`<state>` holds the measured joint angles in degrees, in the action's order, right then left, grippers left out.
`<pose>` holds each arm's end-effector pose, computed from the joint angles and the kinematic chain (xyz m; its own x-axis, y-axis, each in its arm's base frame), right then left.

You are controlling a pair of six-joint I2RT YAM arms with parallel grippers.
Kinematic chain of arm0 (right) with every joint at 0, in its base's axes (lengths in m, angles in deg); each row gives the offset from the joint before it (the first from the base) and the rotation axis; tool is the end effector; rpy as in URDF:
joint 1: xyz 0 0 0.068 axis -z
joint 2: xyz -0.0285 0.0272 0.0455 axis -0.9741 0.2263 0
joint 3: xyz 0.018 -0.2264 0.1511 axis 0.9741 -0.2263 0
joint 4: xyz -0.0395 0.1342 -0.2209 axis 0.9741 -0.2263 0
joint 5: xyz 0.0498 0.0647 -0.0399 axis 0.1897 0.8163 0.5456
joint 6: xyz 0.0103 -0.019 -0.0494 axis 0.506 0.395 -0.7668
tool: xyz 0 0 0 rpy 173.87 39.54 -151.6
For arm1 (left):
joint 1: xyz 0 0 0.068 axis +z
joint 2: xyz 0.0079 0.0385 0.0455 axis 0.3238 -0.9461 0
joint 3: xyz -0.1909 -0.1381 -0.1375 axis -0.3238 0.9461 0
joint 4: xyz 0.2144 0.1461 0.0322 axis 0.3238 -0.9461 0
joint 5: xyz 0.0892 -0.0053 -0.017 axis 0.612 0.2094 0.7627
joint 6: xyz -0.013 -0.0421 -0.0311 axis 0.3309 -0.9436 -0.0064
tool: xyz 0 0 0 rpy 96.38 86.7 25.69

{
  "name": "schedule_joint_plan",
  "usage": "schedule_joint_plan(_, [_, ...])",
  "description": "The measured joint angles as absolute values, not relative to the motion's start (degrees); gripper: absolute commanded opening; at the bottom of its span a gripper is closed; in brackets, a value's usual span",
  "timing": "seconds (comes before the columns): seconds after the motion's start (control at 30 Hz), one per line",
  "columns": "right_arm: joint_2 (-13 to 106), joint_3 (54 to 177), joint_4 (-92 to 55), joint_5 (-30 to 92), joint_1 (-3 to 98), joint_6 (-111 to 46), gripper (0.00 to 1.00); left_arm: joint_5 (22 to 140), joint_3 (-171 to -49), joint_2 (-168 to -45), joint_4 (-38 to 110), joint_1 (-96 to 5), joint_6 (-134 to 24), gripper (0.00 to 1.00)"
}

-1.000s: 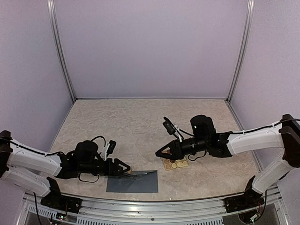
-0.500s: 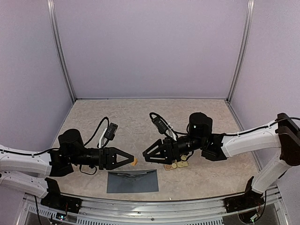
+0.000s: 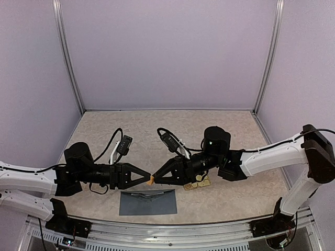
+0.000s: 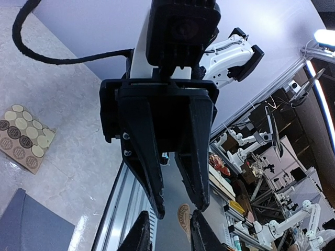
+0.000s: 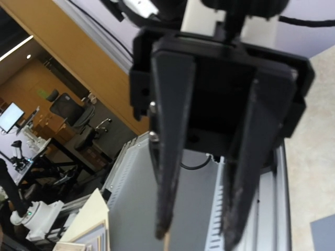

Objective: Place the letter into the envelope and seal it

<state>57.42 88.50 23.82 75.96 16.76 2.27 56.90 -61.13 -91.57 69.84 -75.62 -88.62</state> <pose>0.1471 0.3132 0.2475 -0.6252 -0.2741 -0.7308 -0.6817 -0.2642 0.6823 0.1072 -0.1984 0.2419 -0.7136 0.0001 -0.7006 0.7004 0.0184 -0.7135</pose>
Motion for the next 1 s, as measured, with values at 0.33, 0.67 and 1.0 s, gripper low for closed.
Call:
schedule_joint_plan(0.33, [58.28,89.74,24.91,76.70,16.08,2.69,0.00,57.34,-61.13,-90.98,69.49,-75.62,-88.16,0.24])
schedule_joint_plan(0.67, [58.21,89.98,23.58,74.45,15.93,2.16,0.00,58.78,-61.48,-90.85,67.17,-75.62,-87.16,0.64])
schedule_joint_plan(1.0, [56.92,94.62,3.69,61.99,15.91,-6.54,0.00,61.20,-62.02,-88.32,61.82,-75.67,-85.47,0.78])
